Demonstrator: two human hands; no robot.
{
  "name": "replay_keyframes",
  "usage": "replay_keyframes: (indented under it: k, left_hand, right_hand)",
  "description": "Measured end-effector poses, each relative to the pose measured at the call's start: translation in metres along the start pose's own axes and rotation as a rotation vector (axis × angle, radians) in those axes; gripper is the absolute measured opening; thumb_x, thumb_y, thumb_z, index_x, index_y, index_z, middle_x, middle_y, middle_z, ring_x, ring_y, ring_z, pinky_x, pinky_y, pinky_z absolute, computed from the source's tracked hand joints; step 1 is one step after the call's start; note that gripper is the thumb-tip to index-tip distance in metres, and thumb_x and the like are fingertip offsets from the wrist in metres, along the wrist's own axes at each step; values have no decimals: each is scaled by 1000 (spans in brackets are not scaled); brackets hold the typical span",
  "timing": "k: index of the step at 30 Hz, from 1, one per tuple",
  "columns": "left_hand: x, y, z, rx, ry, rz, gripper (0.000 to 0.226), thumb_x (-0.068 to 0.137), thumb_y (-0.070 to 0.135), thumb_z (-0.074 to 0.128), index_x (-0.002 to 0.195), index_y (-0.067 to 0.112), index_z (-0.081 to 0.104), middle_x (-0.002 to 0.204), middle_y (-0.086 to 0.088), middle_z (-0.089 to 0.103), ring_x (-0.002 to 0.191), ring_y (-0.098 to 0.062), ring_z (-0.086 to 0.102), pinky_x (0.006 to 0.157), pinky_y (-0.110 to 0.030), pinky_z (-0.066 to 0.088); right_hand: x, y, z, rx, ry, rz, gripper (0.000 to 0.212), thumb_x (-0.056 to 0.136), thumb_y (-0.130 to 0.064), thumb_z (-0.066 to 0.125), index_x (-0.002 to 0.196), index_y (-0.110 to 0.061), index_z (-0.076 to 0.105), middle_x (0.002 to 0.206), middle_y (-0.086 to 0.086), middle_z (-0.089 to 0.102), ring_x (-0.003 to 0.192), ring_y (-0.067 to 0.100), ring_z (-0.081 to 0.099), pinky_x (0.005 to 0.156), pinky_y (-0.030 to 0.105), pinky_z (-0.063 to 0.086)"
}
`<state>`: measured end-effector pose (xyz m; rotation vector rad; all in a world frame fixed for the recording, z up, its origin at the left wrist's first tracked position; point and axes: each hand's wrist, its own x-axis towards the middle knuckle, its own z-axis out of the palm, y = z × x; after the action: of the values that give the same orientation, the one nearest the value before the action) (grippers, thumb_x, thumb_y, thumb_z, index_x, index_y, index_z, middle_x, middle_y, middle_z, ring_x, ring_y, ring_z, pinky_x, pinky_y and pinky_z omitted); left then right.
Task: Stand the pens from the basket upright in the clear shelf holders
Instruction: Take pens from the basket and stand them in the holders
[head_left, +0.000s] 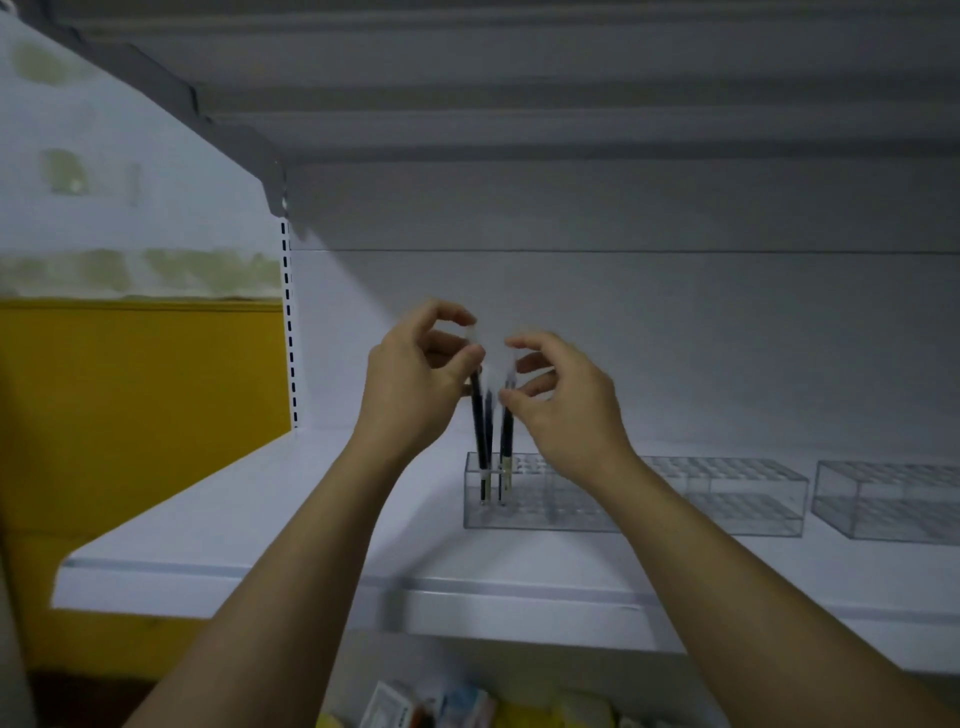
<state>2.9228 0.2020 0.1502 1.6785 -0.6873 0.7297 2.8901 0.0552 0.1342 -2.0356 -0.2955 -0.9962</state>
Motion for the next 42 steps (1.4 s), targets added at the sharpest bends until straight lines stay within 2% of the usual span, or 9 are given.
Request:
replay_keyframes:
  k: [4,7,11,15,23,26,28,31,42]
  left_hand:
    - [-11,-8,6,139,-68,15,18,89,22,66,102,32,57,91,9,68,80,2,64,66,-6,48]
    - [-16,-8,11,159,-43,27,20,89,23,67,102,33,56,92,15,62,80,9,58,62,0,43]
    - [-16,-3,10,190,-64,6,20,90,22,65,106,32,56,88,10,63,81,2,59,64,-5,40]
    - [-16,5,11,222,-80,-23,20,91,19,64,107,29,57,81,4,65,74,-4,61,62,-9,42]
    - [-10,21,14,328,-130,-102,19,92,13,59,108,23,55,78,-14,69,74,-29,66,56,-21,48]
    - [-7,25,14,414,-134,-108,21,89,12,59,109,20,56,74,-10,68,62,-21,61,52,-23,46]
    - [-5,27,13,455,-130,-112,23,87,12,61,109,20,57,78,-6,69,64,-17,63,57,-28,53]
    - [-6,33,13,469,-117,-111,23,84,13,68,105,20,59,78,-5,69,67,-18,67,65,-34,59]
    - [-2,37,13,493,-79,-178,23,81,12,70,99,19,59,78,-11,67,64,-23,69,65,-37,60]
  right_hand:
    - [-11,9,-2,-195,-112,-27,50,90,-15,63,133,-38,49,104,-10,53,84,7,57,77,24,54]
    - [-15,12,-9,-247,-196,-5,56,94,-16,56,140,-44,39,103,-8,54,87,9,56,82,29,54]
    - [-20,7,-18,-319,-326,21,69,95,-22,56,146,-52,19,112,-8,52,97,11,55,89,31,52]
    - [-26,1,-25,-344,-325,39,79,93,-23,58,149,-47,8,125,-5,50,108,14,53,95,36,50]
    - [-47,-12,-47,-372,-348,79,73,94,-26,55,152,-35,13,140,2,41,121,19,47,101,38,44]
    - [-52,-20,-48,-406,-387,78,71,95,-26,53,153,-33,13,145,4,36,128,23,42,104,40,41]
    - [-53,-23,-50,-410,-392,74,70,95,-26,53,153,-32,14,146,4,36,129,23,41,105,40,41]
    - [-56,-26,-51,-399,-386,73,68,95,-24,53,152,-32,16,145,4,36,129,23,42,105,39,41]
    - [-52,-25,-62,-446,-397,96,66,96,-22,49,153,-29,16,147,7,34,130,26,41,104,38,41]
